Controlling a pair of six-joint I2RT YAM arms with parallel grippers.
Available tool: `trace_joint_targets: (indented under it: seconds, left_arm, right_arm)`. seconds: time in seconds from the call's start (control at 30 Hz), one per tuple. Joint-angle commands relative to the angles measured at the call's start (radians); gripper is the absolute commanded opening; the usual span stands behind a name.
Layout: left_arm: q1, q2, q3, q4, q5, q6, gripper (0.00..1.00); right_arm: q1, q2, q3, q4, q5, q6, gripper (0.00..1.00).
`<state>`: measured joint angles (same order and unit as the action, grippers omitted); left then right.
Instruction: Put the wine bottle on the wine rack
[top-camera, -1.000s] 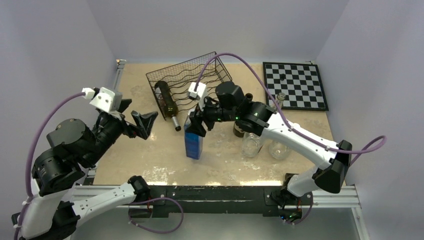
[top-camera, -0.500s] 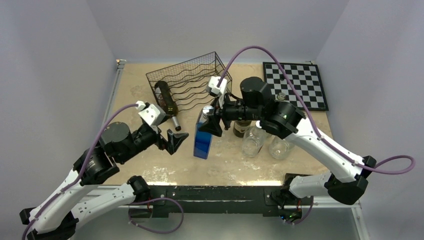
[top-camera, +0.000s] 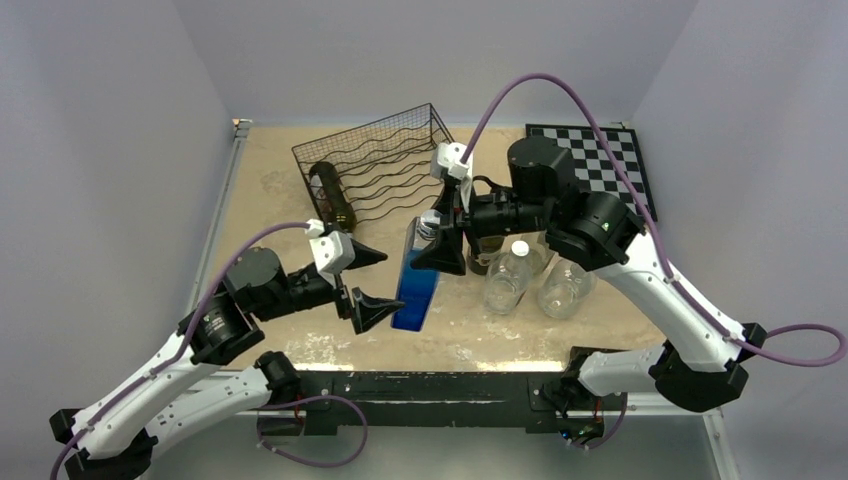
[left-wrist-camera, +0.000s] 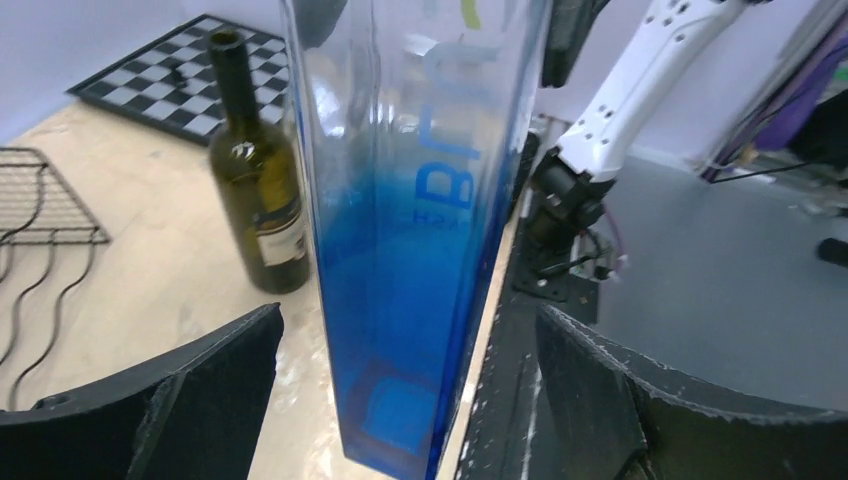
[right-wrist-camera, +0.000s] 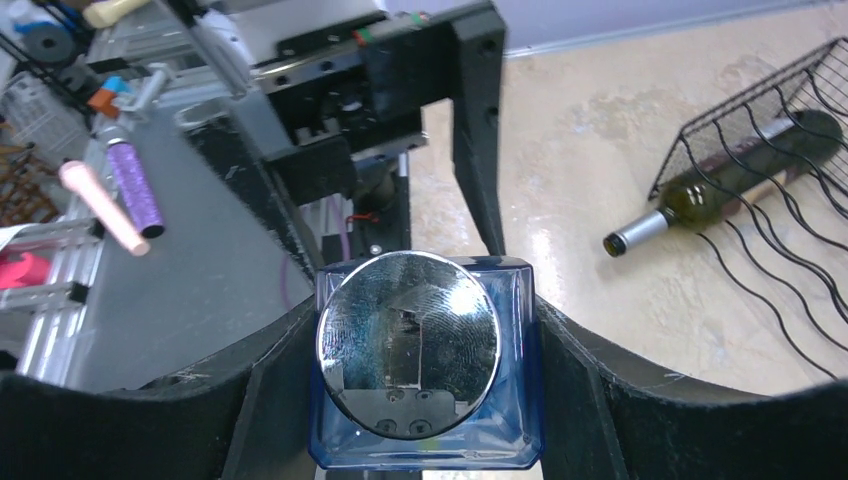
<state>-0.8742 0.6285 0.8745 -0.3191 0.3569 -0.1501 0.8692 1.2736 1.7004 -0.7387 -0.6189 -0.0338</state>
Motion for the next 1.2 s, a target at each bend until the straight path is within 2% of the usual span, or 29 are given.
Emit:
trace_joint_targets:
  seconds: [0.0,0.17,0.3,0.47,0.53,0.73,0.87,1.0,1.07,1.1,1.17]
  left_arm:
    - [0.042,0.045,-0.004,0.188,0.216,-0.114,0.99]
    - [0.063,0.104,-0.037,0.359,0.399,-0.225,0.99]
    - [0.066,0.125,-0.06,0.433,0.438,-0.253,0.99]
    - [0.064,0.135,-0.073,0.448,0.477,-0.26,0.99]
    - [0.067,0.128,-0.085,0.449,0.484,-0.261,0.96]
    - [0.068,0.114,-0.103,0.46,0.498,-0.25,0.78]
    - [0.072,0.15,-0.071,0.445,0.512,-0.215,0.79]
    - [0.073,0.199,-0.056,0.494,0.533,-0.217,0.92]
    - [0.072,0.221,-0.05,0.532,0.547,-0.222,0.94]
    - [0.073,0.233,-0.045,0.54,0.554,-0.223,0.94]
    - [0.073,0.249,-0.03,0.536,0.561,-0.216,0.84]
  right_arm:
    - [-0.006,-0.054,0.14,0.074,-0.149,0.021,0.0]
    - [-0.006,-0.059,0.171,0.117,-0.174,0.069,0.0]
    - [-0.006,-0.059,0.183,0.187,-0.185,0.11,0.0]
    - [-0.007,-0.061,0.205,0.24,-0.178,0.137,0.0]
    - [-0.007,-0.066,0.212,0.26,-0.161,0.145,0.0]
    - [-0.008,-0.074,0.227,0.303,-0.123,0.168,0.0]
    - [-0.008,-0.078,0.234,0.338,-0.106,0.199,0.0]
    - [-0.009,-0.079,0.237,0.355,-0.084,0.215,0.0]
    - [-0.009,-0.08,0.232,0.363,-0.077,0.223,0.0]
    - [-0.009,-0.084,0.225,0.367,-0.072,0.225,0.0]
    - [-0.009,-0.092,0.214,0.368,-0.059,0.227,0.0]
